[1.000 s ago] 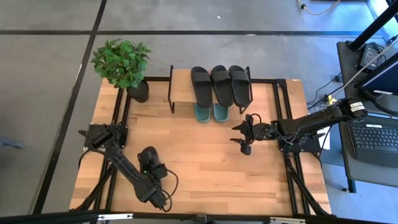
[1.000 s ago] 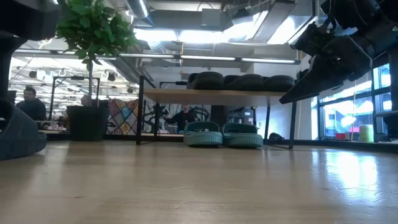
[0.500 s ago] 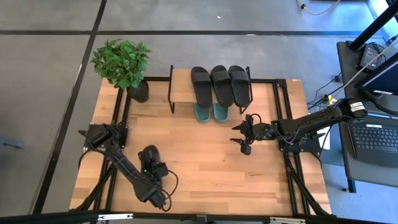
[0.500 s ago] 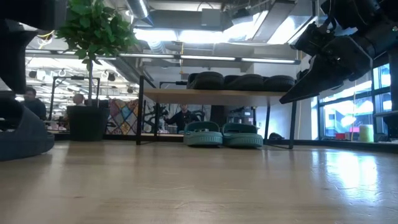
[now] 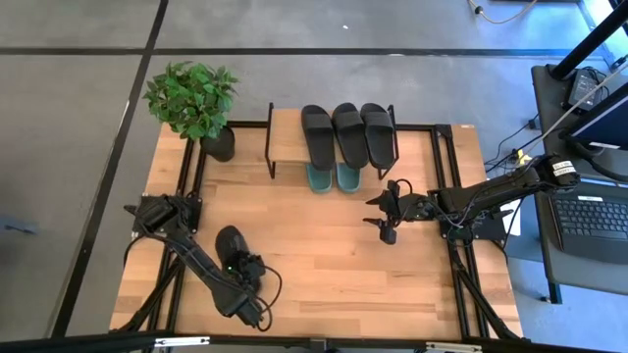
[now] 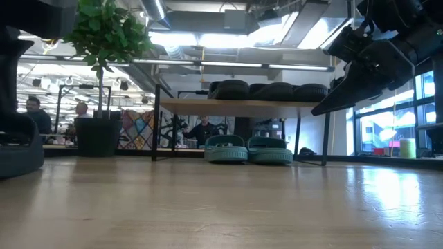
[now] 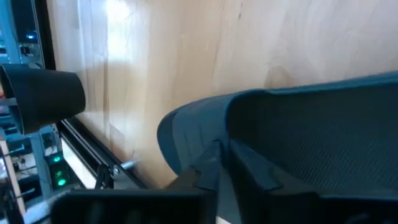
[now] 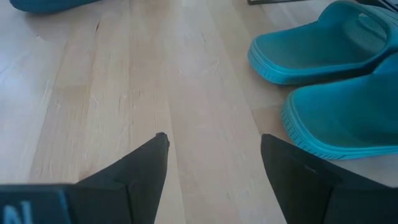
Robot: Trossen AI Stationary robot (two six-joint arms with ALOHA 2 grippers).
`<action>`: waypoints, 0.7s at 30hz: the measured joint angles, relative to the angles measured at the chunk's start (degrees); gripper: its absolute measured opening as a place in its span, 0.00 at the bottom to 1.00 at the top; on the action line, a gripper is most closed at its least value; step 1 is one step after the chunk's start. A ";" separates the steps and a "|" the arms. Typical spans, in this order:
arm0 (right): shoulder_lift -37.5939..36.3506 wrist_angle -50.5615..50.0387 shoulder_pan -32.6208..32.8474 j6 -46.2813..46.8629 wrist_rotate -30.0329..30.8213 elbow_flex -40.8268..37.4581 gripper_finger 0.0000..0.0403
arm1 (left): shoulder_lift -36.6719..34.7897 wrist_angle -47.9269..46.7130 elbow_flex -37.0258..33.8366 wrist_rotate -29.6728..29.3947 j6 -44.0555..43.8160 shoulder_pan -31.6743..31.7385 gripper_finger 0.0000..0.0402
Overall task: Pick and place slides into the shelf
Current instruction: Put the black slide on the shelf
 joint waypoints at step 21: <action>0.00 0.71 0.00 -3.23 -0.01 0.00 0.64 | -21.02 -3.46 3.27 -15.71 14.61 9.64 0.00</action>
